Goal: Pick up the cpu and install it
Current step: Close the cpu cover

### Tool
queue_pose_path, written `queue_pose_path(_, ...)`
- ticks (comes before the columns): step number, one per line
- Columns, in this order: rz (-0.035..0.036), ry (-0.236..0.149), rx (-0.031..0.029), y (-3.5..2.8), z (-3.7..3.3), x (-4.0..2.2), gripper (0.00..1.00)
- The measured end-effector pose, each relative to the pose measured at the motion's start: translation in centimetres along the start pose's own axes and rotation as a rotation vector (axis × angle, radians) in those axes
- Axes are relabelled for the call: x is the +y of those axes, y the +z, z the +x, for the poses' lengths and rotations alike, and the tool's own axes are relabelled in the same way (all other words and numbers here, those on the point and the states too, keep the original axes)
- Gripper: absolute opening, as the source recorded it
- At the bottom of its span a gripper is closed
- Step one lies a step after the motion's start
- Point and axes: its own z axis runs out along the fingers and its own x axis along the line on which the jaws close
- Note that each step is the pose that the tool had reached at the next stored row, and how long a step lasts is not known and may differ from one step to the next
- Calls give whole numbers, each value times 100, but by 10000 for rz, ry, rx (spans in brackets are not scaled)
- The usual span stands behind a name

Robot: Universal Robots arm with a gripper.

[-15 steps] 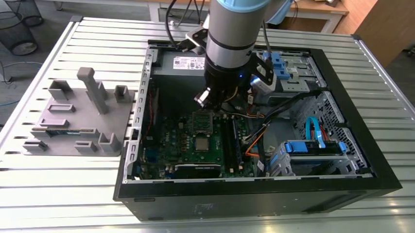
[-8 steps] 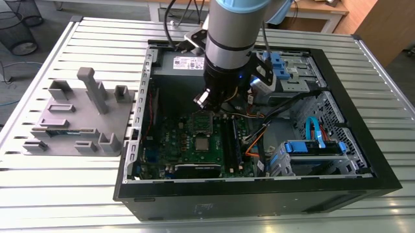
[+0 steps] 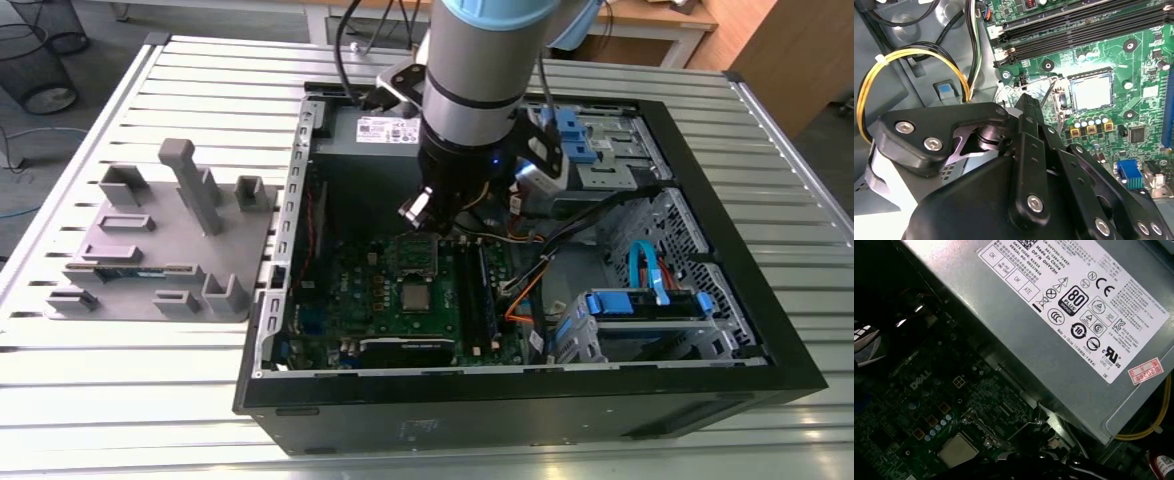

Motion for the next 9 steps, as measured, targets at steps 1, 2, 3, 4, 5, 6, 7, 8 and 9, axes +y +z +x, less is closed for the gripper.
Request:
queue_pose_path(1,-1,-29,4,-1,6,-5,11)
queue_pose_path(2,-2,-56,6,-2,12,-10,11)
queue_pose_path(3,-4,-82,10,-4,17,-15,11)
queue_pose_path(4,-5,-107,14,-5,24,-21,11)
queue_pose_path(5,-6,-133,17,-7,31,-27,11)
queue_pose_path(6,-8,-157,19,-8,37,-33,11)
queue_pose_path(7,-9,-181,21,-9,44,-39,11)
queue_pose_path(8,-11,-205,22,-9,50,-46,11)
queue_pose_path(9,-13,-228,25,-11,57,-52,11)
